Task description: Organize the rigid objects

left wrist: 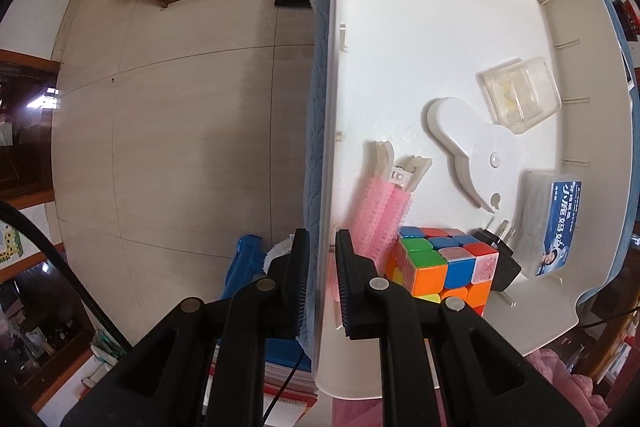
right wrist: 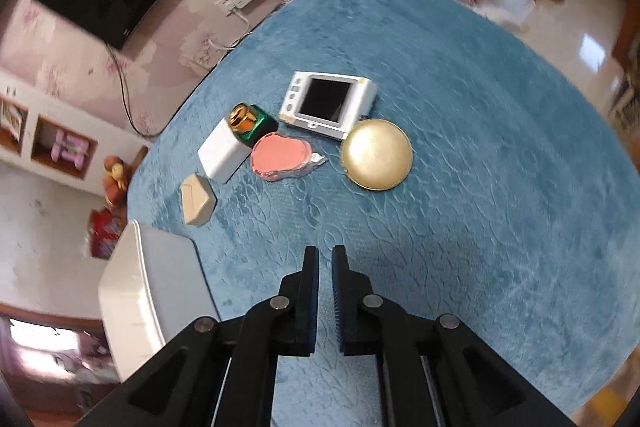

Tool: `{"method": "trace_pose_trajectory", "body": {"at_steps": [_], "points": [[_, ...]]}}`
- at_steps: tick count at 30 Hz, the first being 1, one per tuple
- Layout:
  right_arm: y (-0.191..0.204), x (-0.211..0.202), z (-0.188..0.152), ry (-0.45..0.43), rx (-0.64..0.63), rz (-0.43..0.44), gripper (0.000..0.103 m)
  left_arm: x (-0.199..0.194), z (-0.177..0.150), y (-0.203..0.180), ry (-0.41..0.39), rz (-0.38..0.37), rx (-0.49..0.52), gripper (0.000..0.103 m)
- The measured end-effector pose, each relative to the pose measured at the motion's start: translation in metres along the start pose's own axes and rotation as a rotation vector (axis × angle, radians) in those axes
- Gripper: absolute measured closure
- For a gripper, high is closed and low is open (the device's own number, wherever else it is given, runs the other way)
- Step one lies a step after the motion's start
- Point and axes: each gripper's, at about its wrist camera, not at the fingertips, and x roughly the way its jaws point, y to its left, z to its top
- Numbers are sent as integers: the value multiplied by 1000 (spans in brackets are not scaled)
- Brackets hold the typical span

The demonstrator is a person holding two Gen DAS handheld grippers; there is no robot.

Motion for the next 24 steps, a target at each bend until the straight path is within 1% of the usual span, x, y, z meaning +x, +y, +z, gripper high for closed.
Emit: {"method": "trace_pose_trajectory", "body": {"at_steps": [2, 4, 6, 8, 9, 10, 12, 14, 16, 18, 24], "points": [[-9, 1, 3, 10, 52, 28, 93, 0, 0, 1, -2, 4, -7, 89], [-17, 5, 10, 20, 104, 50, 86, 2, -2, 1, -3, 6, -17, 89], [-24, 9, 17, 24, 141, 64, 62, -1, 0, 1, -1, 9, -28, 89], [-29, 13, 22, 22, 164, 67, 50, 0, 2, 1, 4, 9, -41, 90], [-32, 16, 25, 23, 175, 67, 46, 0, 3, 1, 7, 9, -48, 91], [-34, 20, 29, 25, 188, 68, 45, 0, 4, 1, 7, 7, -54, 91], [-37, 27, 35, 34, 210, 69, 39, 0, 7, 0, 5, 7, -61, 93], [-40, 35, 42, 40, 225, 57, 35, 0, 9, 0, 2, 18, -65, 93], [-40, 41, 45, 40, 221, 33, 33, 1, 11, 0, 2, 22, -74, 94], [-37, 48, 50, 40, 200, -1, 26, 0, 14, 1, 9, 20, -87, 94], [-31, 64, 59, 62, 126, -72, 25, 0, 13, 5, 10, 9, -132, 94]]}}
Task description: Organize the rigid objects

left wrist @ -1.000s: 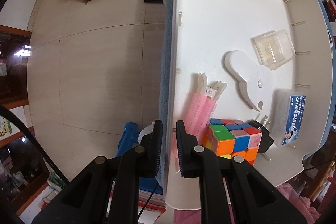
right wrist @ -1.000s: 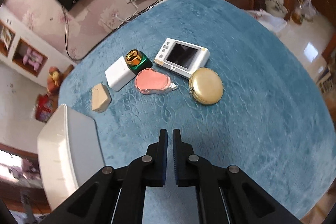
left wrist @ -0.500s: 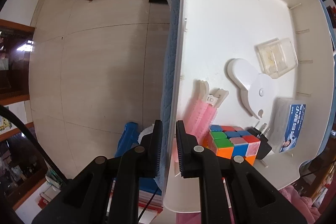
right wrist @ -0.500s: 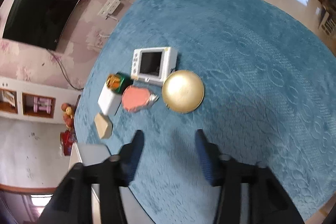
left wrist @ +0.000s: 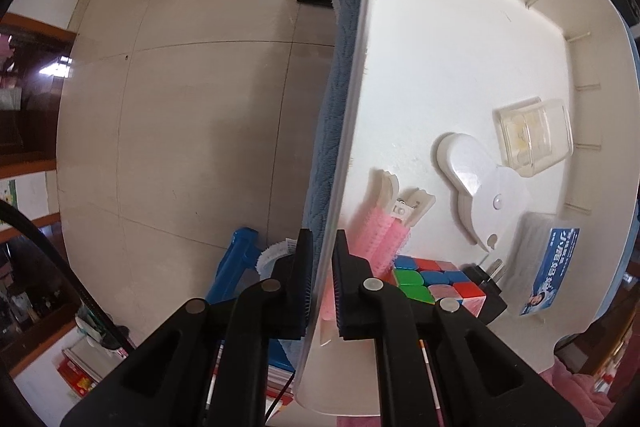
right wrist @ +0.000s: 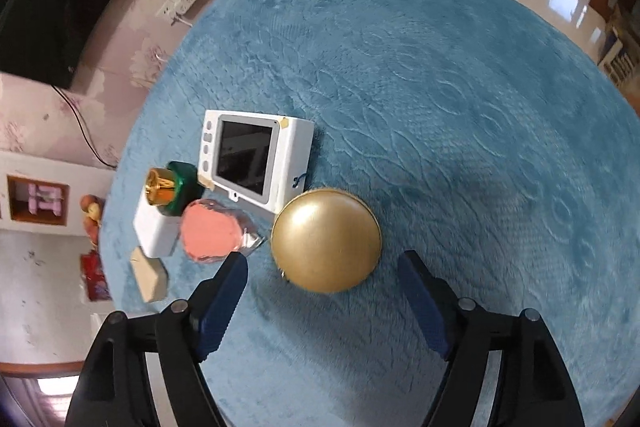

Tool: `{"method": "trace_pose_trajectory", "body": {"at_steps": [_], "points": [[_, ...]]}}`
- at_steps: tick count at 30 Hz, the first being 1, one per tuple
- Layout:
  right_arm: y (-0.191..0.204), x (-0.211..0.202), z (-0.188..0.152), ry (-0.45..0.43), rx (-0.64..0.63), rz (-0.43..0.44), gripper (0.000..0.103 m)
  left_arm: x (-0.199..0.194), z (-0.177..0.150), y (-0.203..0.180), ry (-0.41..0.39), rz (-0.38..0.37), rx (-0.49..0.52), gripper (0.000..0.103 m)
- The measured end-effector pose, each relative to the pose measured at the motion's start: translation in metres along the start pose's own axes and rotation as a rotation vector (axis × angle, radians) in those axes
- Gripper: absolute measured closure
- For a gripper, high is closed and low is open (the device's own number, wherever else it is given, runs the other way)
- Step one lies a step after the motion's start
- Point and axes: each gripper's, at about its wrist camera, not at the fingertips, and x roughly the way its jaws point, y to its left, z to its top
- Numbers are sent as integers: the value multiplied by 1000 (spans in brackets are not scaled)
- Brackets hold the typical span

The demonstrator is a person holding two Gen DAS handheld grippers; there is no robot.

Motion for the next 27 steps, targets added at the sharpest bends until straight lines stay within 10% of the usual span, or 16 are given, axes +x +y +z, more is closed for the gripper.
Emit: {"method": "trace_pose_trajectory", "body": {"at_steps": [8, 12, 27], "points": [[16, 4, 4, 0, -154, -87, 26, -2, 1, 3, -2, 7, -18, 93], [19, 4, 4, -7, -187, -134, 47, -1, 0, 1, -7, 9, -18, 93], [15, -4, -62, 136, -170, -92, 47, -1, -4, -5, -7, 3, 44, 93]]}}
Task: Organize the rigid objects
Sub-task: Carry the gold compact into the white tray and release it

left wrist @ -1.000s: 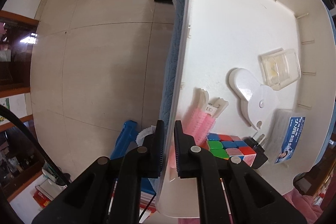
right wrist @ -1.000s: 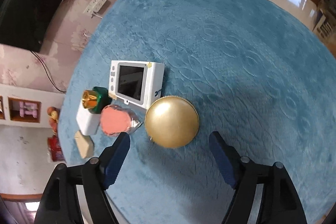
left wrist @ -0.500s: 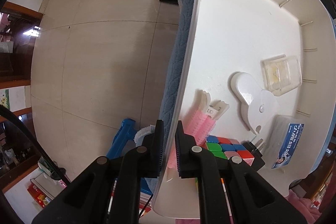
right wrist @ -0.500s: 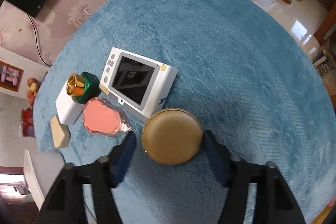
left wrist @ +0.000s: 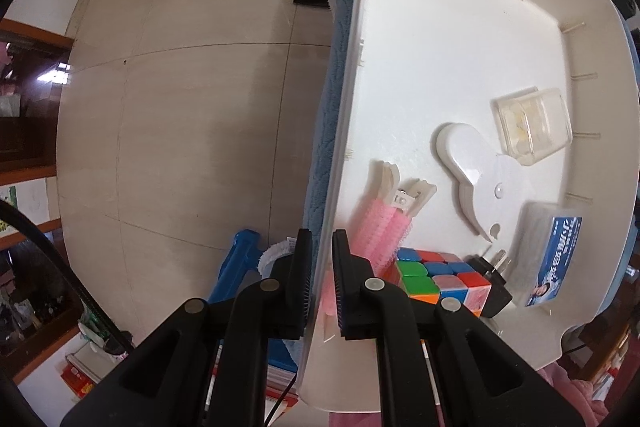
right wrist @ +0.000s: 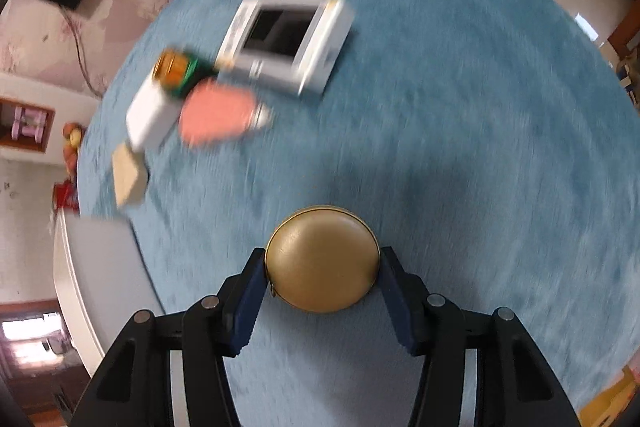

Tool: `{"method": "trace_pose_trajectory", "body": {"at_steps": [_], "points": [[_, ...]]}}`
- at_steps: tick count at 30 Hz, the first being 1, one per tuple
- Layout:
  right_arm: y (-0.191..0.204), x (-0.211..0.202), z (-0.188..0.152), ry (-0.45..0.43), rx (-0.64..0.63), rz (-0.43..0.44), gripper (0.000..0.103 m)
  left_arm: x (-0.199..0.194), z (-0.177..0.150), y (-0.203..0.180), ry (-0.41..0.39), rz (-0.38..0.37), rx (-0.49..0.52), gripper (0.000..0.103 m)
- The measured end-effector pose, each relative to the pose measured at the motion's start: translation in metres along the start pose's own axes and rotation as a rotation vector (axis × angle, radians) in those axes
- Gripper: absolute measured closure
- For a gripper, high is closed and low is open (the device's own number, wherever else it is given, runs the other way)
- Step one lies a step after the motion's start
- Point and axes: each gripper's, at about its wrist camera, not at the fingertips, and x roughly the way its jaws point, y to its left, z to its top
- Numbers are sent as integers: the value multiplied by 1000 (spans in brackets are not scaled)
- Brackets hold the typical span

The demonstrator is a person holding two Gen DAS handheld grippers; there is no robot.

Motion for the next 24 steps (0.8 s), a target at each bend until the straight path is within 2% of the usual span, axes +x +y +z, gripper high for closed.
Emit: {"method": "trace_pose_trajectory", "body": {"at_steps": [7, 13, 18, 24], "points": [[19, 5, -65, 114, -22, 51, 47, 1, -6, -2, -21, -20, 46, 93], [25, -1, -109, 153, -19, 73, 47, 3, -12, -1, -26, -47, 91, 93], [31, -24, -131, 121, -16, 90, 47, 8, -16, 1, -29, -64, 124, 93], [43, -65, -154, 18, -58, 108, 47, 13, -20, 6, -41, -87, 147, 93]]}}
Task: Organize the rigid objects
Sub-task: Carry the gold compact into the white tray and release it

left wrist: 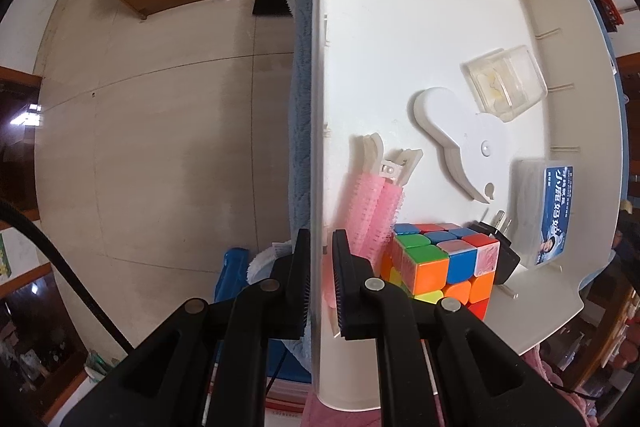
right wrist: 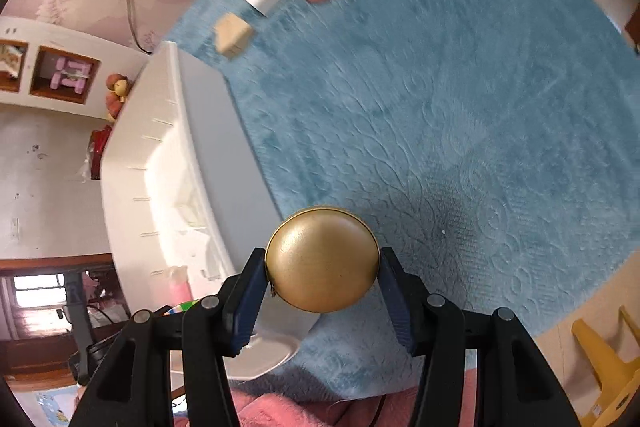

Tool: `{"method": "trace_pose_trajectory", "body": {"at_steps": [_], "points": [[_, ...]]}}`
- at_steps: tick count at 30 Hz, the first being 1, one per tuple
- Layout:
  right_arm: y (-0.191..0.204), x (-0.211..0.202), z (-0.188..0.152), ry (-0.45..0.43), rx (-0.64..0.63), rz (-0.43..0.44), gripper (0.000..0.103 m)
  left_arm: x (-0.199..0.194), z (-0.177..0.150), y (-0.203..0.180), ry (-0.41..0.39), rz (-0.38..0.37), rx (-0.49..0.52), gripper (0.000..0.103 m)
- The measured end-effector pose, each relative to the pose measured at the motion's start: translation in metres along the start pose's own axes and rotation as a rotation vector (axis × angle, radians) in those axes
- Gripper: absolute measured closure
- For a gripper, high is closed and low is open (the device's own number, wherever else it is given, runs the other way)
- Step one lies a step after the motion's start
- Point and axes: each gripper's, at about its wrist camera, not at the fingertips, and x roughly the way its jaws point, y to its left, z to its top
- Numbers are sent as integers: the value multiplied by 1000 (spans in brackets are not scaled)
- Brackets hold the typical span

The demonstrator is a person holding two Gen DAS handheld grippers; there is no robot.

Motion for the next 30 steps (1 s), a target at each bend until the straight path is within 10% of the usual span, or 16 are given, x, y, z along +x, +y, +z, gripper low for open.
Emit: {"method": "trace_pose_trajectory", "body": {"at_steps": [24, 30], "points": [[158, -3, -57, -13, -755, 19, 47, -4, 18, 20, -20, -50, -31, 93], [179, -4, -62, -39, -935, 44, 30, -6, 25, 27, -12, -33, -85, 93]]}}
